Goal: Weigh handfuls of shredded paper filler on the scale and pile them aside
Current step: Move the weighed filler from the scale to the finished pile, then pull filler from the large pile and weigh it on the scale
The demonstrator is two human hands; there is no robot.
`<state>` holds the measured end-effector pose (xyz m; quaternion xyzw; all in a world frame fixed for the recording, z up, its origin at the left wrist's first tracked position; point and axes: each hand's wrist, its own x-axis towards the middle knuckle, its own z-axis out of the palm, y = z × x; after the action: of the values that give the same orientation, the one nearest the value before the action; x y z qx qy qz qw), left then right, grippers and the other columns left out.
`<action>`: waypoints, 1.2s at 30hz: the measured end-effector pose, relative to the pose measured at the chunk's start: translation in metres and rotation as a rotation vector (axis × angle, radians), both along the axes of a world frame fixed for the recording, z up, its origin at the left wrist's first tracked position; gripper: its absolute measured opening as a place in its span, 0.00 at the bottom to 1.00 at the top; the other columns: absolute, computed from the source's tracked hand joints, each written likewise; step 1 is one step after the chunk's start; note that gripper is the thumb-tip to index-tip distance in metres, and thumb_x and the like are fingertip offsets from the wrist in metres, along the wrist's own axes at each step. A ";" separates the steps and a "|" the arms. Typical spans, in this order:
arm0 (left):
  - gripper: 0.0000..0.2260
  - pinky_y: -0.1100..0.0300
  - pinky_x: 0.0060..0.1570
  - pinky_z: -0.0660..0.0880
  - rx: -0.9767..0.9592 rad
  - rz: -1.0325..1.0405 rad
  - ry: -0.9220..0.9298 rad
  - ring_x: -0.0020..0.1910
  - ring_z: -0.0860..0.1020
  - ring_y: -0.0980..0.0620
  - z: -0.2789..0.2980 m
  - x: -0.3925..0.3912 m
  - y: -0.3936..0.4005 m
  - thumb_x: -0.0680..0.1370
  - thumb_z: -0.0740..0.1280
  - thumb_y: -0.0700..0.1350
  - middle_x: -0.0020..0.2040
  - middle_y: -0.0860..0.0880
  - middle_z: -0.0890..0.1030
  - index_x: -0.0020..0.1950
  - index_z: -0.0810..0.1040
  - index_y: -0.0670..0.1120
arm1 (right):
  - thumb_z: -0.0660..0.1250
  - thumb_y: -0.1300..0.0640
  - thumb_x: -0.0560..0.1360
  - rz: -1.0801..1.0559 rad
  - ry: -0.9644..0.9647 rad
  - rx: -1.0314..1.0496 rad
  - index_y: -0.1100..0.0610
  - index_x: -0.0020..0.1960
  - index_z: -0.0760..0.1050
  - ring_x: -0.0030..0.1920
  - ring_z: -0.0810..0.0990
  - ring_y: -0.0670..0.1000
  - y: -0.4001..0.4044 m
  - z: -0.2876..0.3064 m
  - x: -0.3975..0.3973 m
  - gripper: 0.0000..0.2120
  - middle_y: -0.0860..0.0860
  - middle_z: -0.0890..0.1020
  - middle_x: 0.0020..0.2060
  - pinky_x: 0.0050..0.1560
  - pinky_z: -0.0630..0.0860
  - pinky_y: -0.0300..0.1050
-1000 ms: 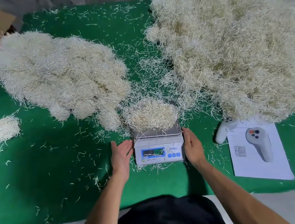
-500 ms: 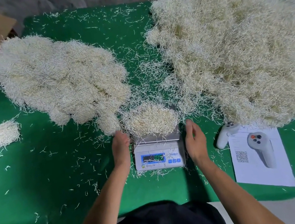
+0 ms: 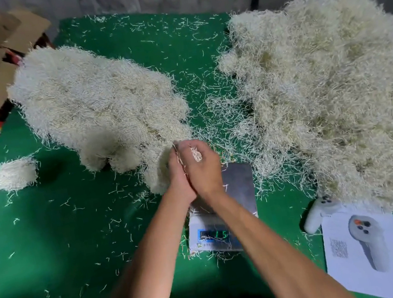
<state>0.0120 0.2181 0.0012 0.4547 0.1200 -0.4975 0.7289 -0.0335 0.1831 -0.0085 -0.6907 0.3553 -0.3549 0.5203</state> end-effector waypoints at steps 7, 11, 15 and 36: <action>0.14 0.53 0.50 0.78 0.152 0.005 -0.099 0.52 0.81 0.47 0.014 0.044 0.017 0.85 0.56 0.50 0.50 0.42 0.81 0.58 0.77 0.43 | 0.60 0.50 0.83 0.313 0.269 -0.239 0.52 0.72 0.77 0.76 0.67 0.50 -0.006 0.009 0.017 0.19 0.53 0.72 0.75 0.79 0.60 0.50; 0.18 0.62 0.66 0.72 0.027 -0.086 0.045 0.55 0.78 0.60 -0.012 0.048 0.024 0.86 0.52 0.35 0.56 0.47 0.76 0.76 0.66 0.39 | 0.62 0.47 0.84 0.370 0.135 -0.356 0.49 0.70 0.78 0.72 0.71 0.42 0.006 0.017 0.040 0.17 0.47 0.77 0.71 0.76 0.63 0.44; 0.23 0.66 0.47 0.81 0.219 -0.111 -0.126 0.54 0.81 0.48 0.002 0.076 0.029 0.77 0.70 0.33 0.56 0.44 0.79 0.71 0.71 0.42 | 0.66 0.49 0.83 0.414 0.148 -0.182 0.52 0.67 0.80 0.72 0.71 0.43 -0.019 0.020 0.045 0.15 0.48 0.76 0.71 0.78 0.62 0.50; 0.18 0.61 0.39 0.75 0.661 -0.059 -1.102 0.42 0.80 0.59 -0.027 0.125 0.103 0.85 0.55 0.56 0.48 0.54 0.83 0.59 0.80 0.48 | 0.55 0.50 0.83 0.576 0.440 -0.297 0.52 0.71 0.73 0.66 0.76 0.51 0.003 -0.003 0.089 0.20 0.51 0.77 0.67 0.71 0.73 0.59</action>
<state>0.1374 0.3211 -0.0258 0.8474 -0.1379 -0.1476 0.4911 0.0552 0.1856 -0.0112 -0.8895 0.1949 -0.0852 0.4044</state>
